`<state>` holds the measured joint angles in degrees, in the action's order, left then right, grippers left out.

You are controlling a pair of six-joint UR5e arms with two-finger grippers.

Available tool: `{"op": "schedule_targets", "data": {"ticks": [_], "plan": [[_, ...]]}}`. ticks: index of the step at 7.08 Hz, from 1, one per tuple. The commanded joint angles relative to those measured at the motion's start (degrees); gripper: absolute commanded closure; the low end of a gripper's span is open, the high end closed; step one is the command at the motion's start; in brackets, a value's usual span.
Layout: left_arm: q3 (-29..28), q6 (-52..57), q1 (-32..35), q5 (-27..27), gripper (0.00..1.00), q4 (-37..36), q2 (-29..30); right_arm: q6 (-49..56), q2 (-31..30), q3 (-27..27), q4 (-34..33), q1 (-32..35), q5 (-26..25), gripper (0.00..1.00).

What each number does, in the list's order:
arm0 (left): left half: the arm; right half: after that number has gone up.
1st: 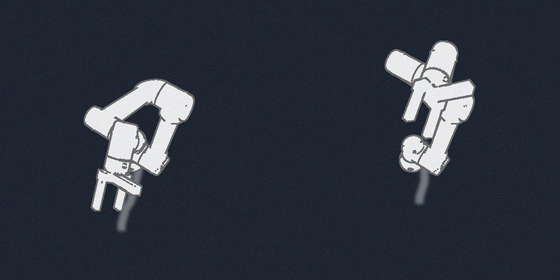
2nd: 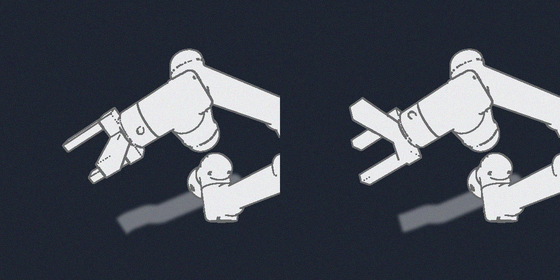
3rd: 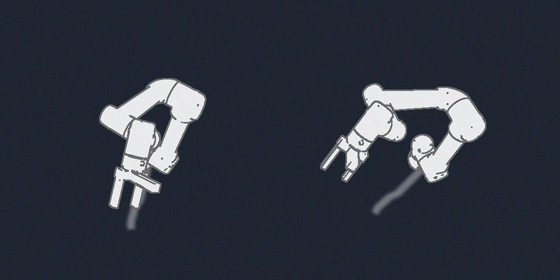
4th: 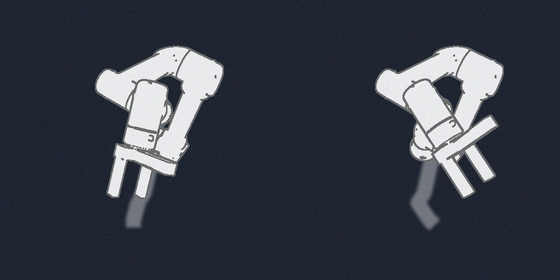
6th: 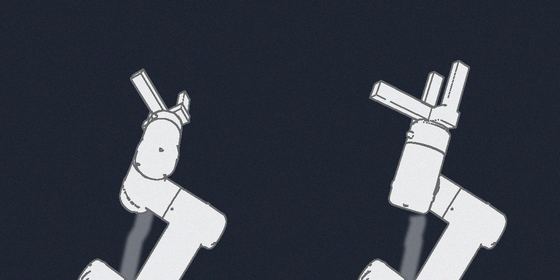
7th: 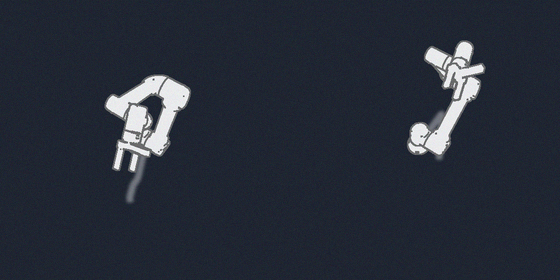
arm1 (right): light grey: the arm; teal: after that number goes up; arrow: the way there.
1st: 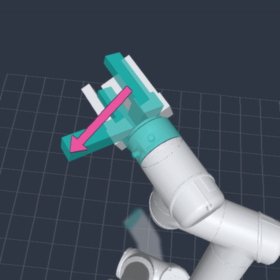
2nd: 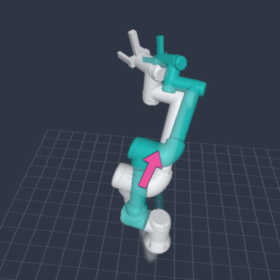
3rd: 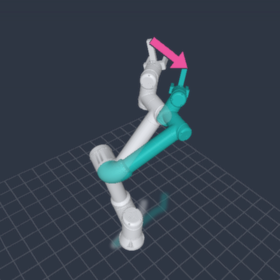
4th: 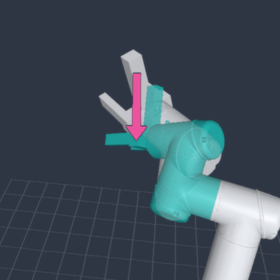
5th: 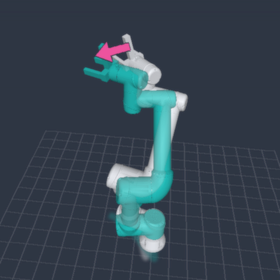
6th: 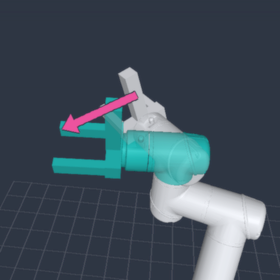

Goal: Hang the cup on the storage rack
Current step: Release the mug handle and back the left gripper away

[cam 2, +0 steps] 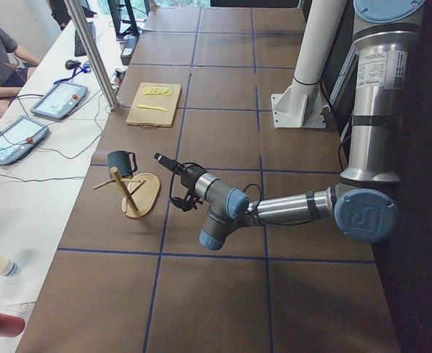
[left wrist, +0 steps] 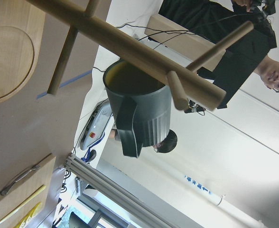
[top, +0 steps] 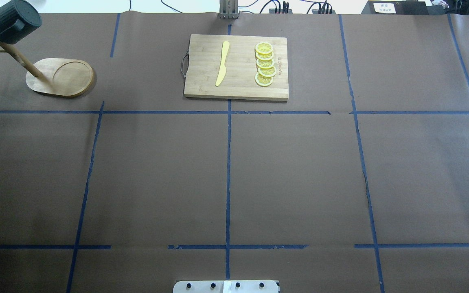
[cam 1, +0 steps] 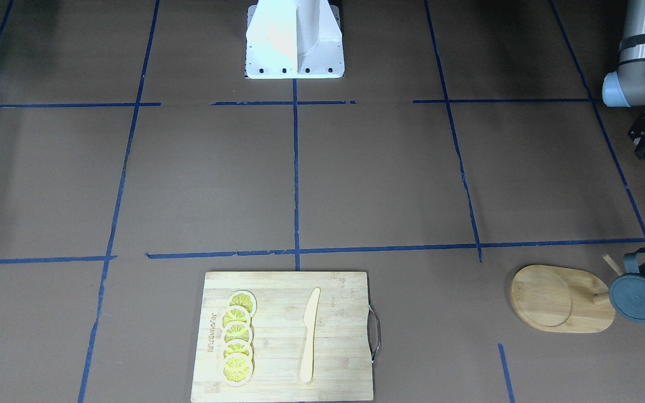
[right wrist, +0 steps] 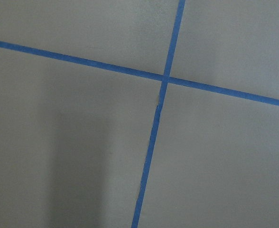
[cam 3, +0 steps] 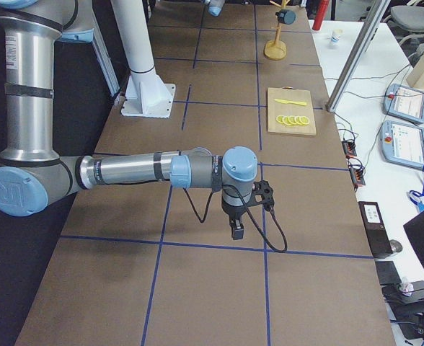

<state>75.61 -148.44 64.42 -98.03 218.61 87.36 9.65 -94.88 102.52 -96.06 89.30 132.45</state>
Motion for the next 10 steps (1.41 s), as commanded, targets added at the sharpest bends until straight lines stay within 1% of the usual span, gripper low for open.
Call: {"op": "schedule_targets", "data": {"ticks": [1,2,3,4,5,6,8,9,10], "plan": [[0.94,21.69,-0.17,-6.44,0.00,-0.19,-0.71,-0.07,-0.04,-0.13,0.00,0.00,0.00,0.00],[0.76,35.45,-0.08,-8.65,0.00,-2.64,-0.70,-0.16,0.05,-0.21,-0.09,0.00,0.00,0.00],[0.76,51.34,0.00,-11.80,0.00,-8.23,-1.14,-0.16,0.05,-0.30,-0.09,0.00,0.00,0.00],[1.02,62.64,0.70,-14.27,0.00,-13.51,-1.06,-0.16,-0.04,-0.48,-0.09,0.00,0.18,0.00],[1.11,74.06,2.97,-17.25,0.00,-19.56,-0.79,-0.16,-0.21,-0.48,-0.09,0.00,0.18,0.00],[1.20,85.57,3.95,-18.06,0.00,-24.93,-0.44,-0.16,-0.21,-0.65,-0.09,0.00,0.18,0.00],[1.29,106.07,7.72,-17.99,0.00,-35.65,-0.44,-0.24,-0.21,-0.74,-0.18,0.00,0.44,0.00],[1.29,117.57,9.13,-17.81,0.00,-42.32,-0.27,-0.16,-0.04,-1.44,-0.18,0.00,0.44,0.00],[1.38,125.60,11.41,-17.81,0.00,-47.69,-0.26,-0.07,-0.04,-1.44,-0.18,0.00,0.53,0.00]]}}
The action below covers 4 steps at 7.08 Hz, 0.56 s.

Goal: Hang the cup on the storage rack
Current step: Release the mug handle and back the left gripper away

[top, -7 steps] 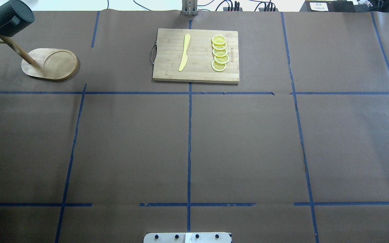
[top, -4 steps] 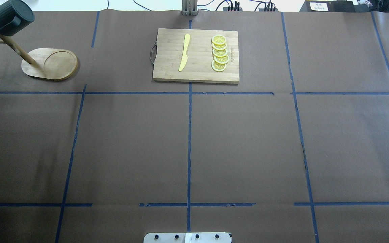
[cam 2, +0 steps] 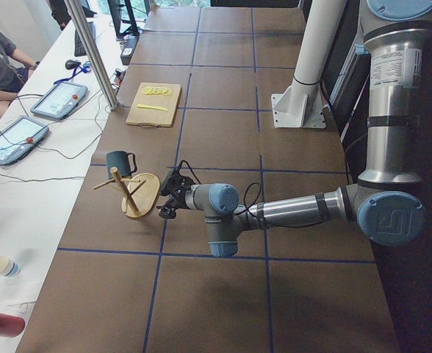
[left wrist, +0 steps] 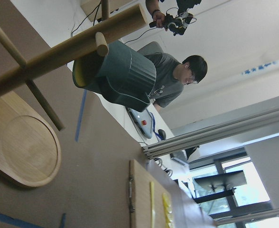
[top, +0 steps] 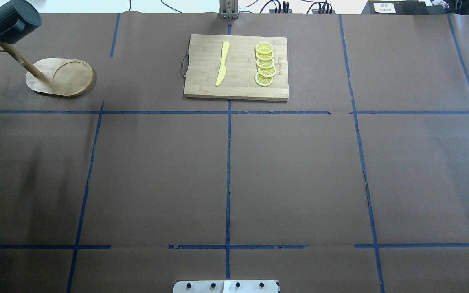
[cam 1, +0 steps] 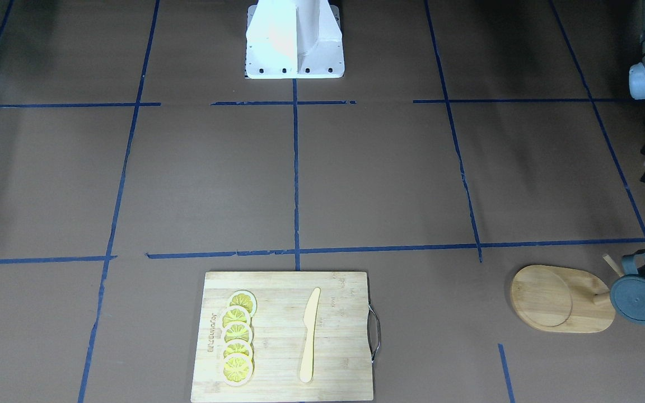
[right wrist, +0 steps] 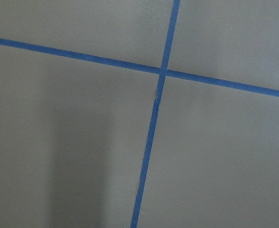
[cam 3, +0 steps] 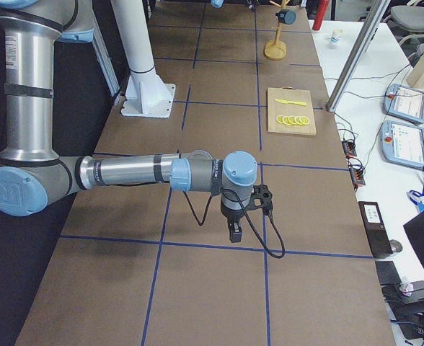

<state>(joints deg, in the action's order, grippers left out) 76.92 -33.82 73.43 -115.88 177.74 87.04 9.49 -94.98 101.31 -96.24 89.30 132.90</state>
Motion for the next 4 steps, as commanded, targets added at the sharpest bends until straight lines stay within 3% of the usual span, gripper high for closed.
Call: {"op": "schedule_targets", "data": {"ticks": [1,3,4], "plan": [[0.33,17.67,4.42,0.22,0.00,-10.80,0.06,0.00,0.06,-0.15,0.08,0.00,0.08,0.01],[0.94,31.03,7.85,1.87,0.00,-19.75,1.11,0.00,0.15,-0.15,0.08,0.00,0.08,0.00],[2.69,39.71,8.65,5.54,0.00,-27.02,1.38,0.00,0.15,-0.23,0.08,0.00,-0.01,0.00]]}}
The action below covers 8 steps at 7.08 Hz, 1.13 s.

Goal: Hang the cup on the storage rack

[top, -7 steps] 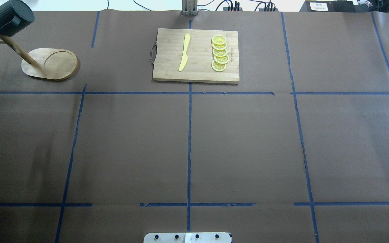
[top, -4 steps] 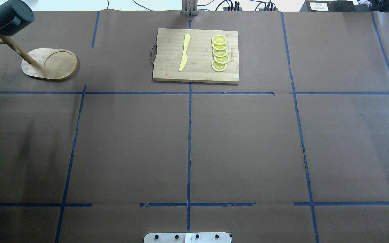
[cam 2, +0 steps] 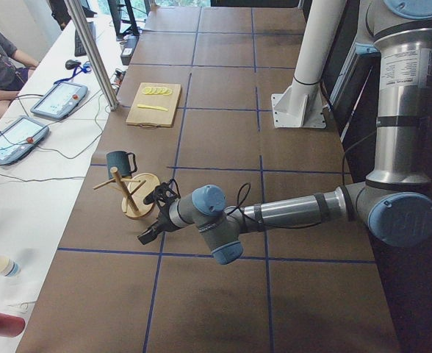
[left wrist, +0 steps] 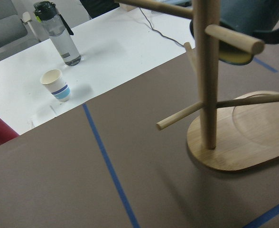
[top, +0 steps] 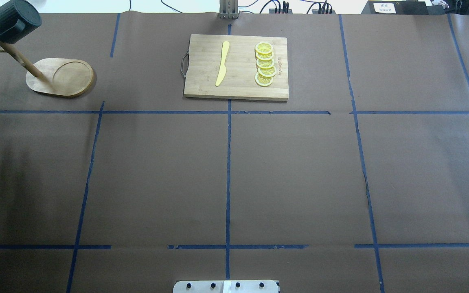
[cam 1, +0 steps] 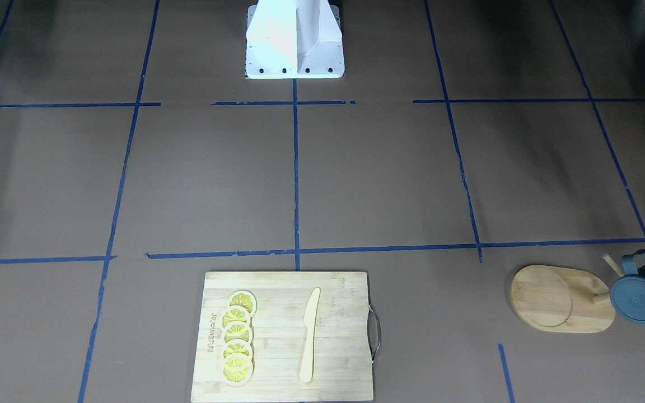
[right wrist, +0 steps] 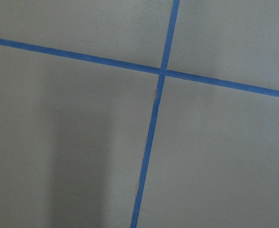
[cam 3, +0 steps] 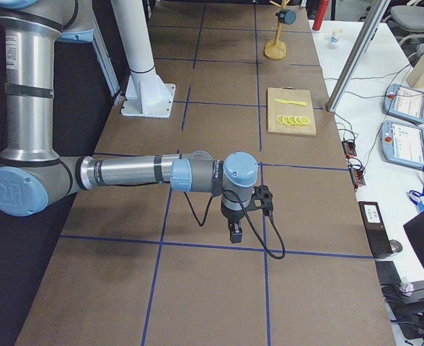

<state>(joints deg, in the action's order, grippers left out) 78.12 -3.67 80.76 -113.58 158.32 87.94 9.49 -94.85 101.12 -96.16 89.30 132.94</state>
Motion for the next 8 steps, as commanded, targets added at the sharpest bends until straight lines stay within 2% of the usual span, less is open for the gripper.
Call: {"op": "schedule_targets", "data": {"ticks": [1,2,3,4,5,6,8], "plan": [[6.12,17.30,1.94,8.93,0.00,-16.46,0.83,0.00,0.02,-0.05,0.00,0.00,-0.05,0.00],[11.04,23.64,2.38,13.34,0.00,-25.95,0.83,0.00,0.02,-0.05,0.00,0.00,-0.05,0.01],[14.66,29.01,3.35,15.47,0.00,-32.57,0.66,-0.09,0.02,-0.05,-0.08,0.00,-0.05,0.01],[16.17,28.37,5.10,15.06,0.00,-41.34,0.13,-0.09,0.02,-0.22,-0.08,0.00,-0.05,0.01],[15.66,22.88,7.81,10.97,0.00,-49.69,-0.13,-0.09,0.02,-0.75,-0.08,0.00,-0.05,0.01],[15.66,13.52,8.71,-1.52,0.00,-59.96,-0.22,-0.18,0.10,-1.27,-0.08,-0.09,-0.05,0.01],[15.14,12.90,8.72,-14.06,0.00,-72.66,-0.57,-0.70,0.19,-1.37,-0.08,-0.09,-0.05,0.01]]}}
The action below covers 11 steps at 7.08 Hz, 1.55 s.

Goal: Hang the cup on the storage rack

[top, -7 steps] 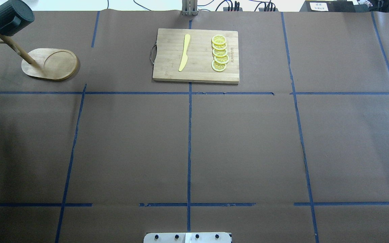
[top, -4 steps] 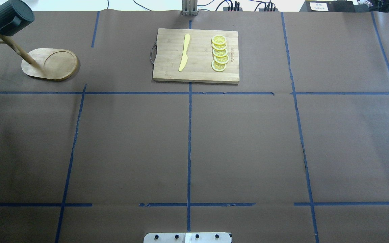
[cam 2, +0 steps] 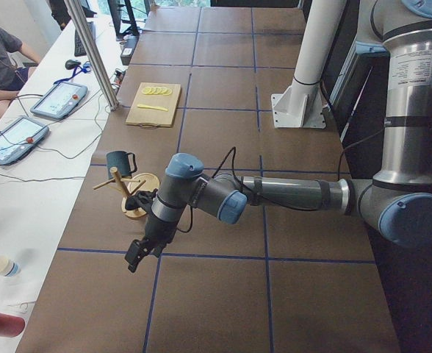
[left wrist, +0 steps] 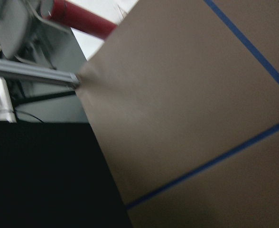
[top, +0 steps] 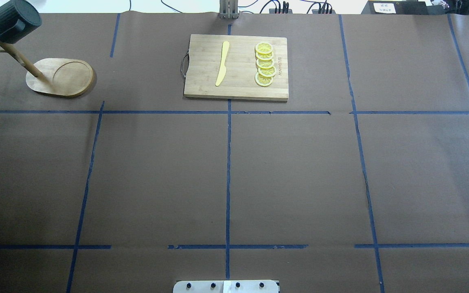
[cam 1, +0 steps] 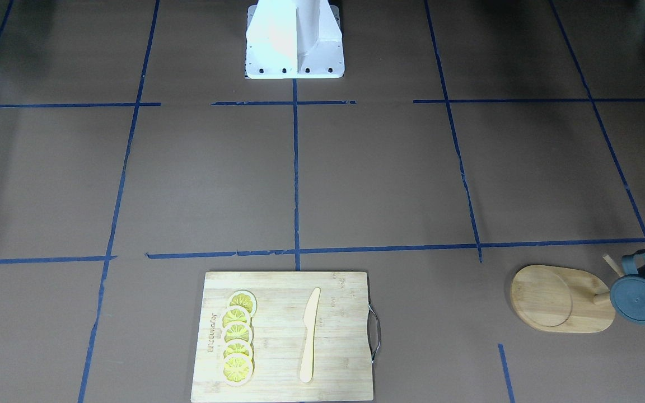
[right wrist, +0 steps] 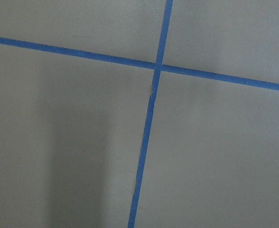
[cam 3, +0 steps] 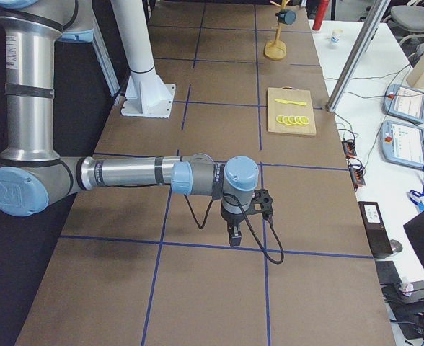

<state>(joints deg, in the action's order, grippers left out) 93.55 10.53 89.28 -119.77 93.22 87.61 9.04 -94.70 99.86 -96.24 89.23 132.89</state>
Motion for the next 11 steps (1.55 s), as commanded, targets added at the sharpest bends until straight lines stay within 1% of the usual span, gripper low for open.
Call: {"op": "schedule_targets", "data": {"ticks": [1,2,3,4,6,7,8,11], "plan": [[-0.30,-1.48,0.20,-14.80,0.00,-8.31,-1.64,-0.34,-0.05,-0.19,0.00,0.07,-0.09,0.01],[-0.30,-1.91,0.63,-15.40,0.00,-8.23,-2.35,-0.42,-0.05,-0.54,0.00,0.07,-0.09,0.01],[0.14,-4.70,1.07,-15.40,0.00,-8.14,-2.53,-1.47,-0.05,-0.54,0.00,0.07,-0.18,0.01],[0.06,-4.99,0.99,-15.32,0.00,-8.05,-2.44,-3.31,-0.13,-0.45,0.00,0.07,-0.18,0.01],[0.67,-4.47,0.99,-15.40,0.00,-7.70,-2.35,-3.06,-0.22,-0.36,0.09,0.07,-0.26,0.01],[0.76,-4.73,0.99,-15.23,0.00,-3.35,-2.44,-3.15,-0.48,-0.10,0.09,0.07,-0.18,0.01],[-1.24,-4.73,0.81,-15.40,0.00,-2.35,-2.27,-3.32,-0.40,-0.01,0.09,0.07,-0.18,0.01],[-0.56,-4.47,0.72,-15.23,0.00,-2.34,-2.17,-3.15,-0.40,-0.10,0.09,0.07,-0.18,0.00]]}}
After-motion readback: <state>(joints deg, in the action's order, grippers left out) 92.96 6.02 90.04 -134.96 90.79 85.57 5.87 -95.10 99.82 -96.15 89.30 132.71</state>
